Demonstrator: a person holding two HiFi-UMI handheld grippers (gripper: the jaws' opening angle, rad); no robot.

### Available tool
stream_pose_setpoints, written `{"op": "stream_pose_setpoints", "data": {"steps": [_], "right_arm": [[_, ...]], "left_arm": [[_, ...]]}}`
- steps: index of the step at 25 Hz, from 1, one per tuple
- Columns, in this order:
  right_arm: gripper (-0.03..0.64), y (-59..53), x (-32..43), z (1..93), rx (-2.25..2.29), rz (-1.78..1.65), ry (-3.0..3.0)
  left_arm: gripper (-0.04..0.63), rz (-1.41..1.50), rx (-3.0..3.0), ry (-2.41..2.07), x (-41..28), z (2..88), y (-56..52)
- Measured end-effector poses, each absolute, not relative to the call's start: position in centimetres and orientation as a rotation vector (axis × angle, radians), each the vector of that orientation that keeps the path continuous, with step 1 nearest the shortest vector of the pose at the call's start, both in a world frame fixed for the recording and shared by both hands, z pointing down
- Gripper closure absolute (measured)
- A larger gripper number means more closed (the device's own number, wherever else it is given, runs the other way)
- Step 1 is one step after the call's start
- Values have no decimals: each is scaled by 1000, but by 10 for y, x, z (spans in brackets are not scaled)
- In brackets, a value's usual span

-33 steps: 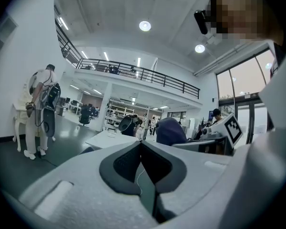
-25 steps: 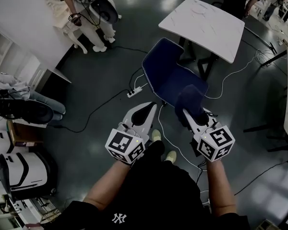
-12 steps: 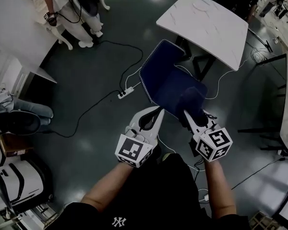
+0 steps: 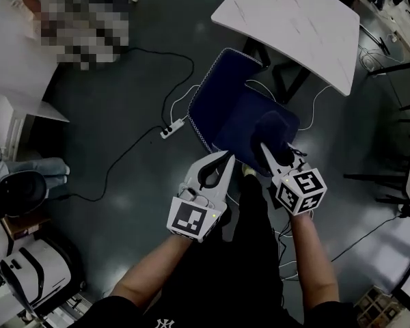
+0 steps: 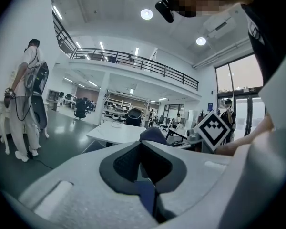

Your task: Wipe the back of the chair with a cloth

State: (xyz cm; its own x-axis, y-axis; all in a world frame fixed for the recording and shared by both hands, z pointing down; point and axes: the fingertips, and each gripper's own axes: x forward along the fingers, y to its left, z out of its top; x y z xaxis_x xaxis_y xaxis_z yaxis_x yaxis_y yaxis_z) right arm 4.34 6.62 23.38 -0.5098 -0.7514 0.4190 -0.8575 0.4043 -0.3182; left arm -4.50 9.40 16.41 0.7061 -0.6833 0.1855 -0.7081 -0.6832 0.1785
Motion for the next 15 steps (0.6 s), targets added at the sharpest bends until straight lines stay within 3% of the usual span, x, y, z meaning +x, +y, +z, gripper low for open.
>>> {"op": "stream_pose_setpoints", "data": {"steps": [15], "right_arm": [[543,-84,86,487,1427,835,-2436]], "left_arm": [[586,242,2545,-1165,23,388,-9]]}}
